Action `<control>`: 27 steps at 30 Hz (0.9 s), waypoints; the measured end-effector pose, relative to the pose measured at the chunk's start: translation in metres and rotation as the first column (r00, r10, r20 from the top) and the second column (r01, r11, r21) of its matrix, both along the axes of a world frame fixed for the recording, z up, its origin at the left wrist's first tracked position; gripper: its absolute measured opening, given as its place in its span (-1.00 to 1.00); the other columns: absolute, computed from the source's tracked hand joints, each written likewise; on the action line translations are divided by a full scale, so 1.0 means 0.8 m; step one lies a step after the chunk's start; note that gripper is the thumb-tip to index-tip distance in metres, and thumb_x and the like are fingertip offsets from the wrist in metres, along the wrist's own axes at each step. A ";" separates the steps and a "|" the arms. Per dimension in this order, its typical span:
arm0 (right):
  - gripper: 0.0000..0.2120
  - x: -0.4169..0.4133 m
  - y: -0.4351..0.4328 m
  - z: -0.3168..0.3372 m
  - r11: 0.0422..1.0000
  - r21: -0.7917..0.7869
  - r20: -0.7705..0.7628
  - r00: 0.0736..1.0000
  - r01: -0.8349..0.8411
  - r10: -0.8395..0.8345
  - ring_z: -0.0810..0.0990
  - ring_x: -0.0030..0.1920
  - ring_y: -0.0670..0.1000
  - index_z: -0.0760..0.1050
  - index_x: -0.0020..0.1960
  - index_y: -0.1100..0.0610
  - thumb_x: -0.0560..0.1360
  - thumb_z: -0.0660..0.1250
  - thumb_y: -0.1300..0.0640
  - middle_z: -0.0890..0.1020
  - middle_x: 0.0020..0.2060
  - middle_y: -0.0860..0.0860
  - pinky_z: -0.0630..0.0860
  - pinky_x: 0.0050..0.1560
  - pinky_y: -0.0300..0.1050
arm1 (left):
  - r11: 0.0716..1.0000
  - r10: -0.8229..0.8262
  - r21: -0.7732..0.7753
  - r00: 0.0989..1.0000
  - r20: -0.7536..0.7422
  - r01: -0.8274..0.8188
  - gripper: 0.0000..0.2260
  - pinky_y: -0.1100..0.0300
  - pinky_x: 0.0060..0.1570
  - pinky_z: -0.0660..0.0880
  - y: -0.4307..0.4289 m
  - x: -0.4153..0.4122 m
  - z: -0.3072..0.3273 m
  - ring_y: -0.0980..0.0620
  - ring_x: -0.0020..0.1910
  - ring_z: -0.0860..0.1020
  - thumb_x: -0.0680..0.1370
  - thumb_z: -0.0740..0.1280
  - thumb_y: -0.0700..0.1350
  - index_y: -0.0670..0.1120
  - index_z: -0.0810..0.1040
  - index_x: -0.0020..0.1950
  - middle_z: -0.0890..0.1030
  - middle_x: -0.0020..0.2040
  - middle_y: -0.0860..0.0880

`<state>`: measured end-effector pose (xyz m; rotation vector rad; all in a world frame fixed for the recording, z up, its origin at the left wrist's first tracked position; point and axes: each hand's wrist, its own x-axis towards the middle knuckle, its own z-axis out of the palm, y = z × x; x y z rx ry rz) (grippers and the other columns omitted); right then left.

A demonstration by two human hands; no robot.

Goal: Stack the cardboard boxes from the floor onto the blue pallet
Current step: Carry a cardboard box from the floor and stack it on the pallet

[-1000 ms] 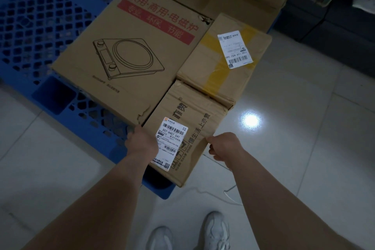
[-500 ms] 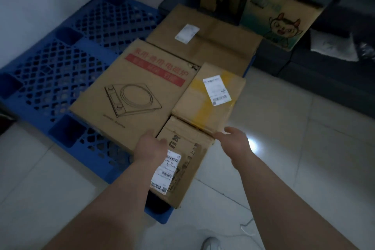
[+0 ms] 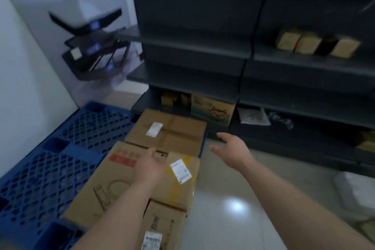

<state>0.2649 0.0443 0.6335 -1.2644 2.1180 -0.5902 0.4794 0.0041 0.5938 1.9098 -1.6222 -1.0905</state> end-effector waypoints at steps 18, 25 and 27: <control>-0.44 -0.281 0.342 0.252 0.892 -0.007 -0.152 0.881 0.452 -0.448 0.63 0.00 -0.08 0.29 0.47 -0.05 0.52 0.33 -0.08 0.54 0.25 -0.07 0.53 -0.10 -0.25 | 0.802 -0.593 -0.125 0.804 -0.044 0.584 -0.55 0.10 0.21 0.41 0.152 -0.359 0.271 -0.05 0.32 0.45 0.59 0.26 -0.03 -0.06 0.30 0.48 0.44 0.39 -0.05; -0.46 -0.376 0.475 0.251 0.738 -0.031 -0.158 0.726 0.674 -0.670 0.52 0.02 -0.19 0.31 0.47 -0.02 0.52 0.35 -0.04 0.48 0.36 -0.06 0.44 0.08 -0.31 | 0.629 -0.777 -0.121 0.624 -0.080 0.768 -0.55 0.12 0.20 0.40 0.241 -0.537 0.285 -0.04 0.32 0.45 0.59 0.27 -0.03 -0.06 0.31 0.47 0.44 0.39 -0.06; -0.46 -0.394 0.509 0.249 0.681 -0.028 -0.170 0.668 0.732 -0.725 0.51 -0.08 -0.20 0.31 0.46 -0.02 0.52 0.34 -0.06 0.50 0.33 -0.06 0.43 -0.03 -0.38 | 0.561 -0.828 -0.112 0.554 -0.084 0.820 -0.55 0.10 0.22 0.40 0.269 -0.578 0.286 -0.05 0.33 0.45 0.59 0.27 -0.03 -0.06 0.32 0.47 0.44 0.39 -0.07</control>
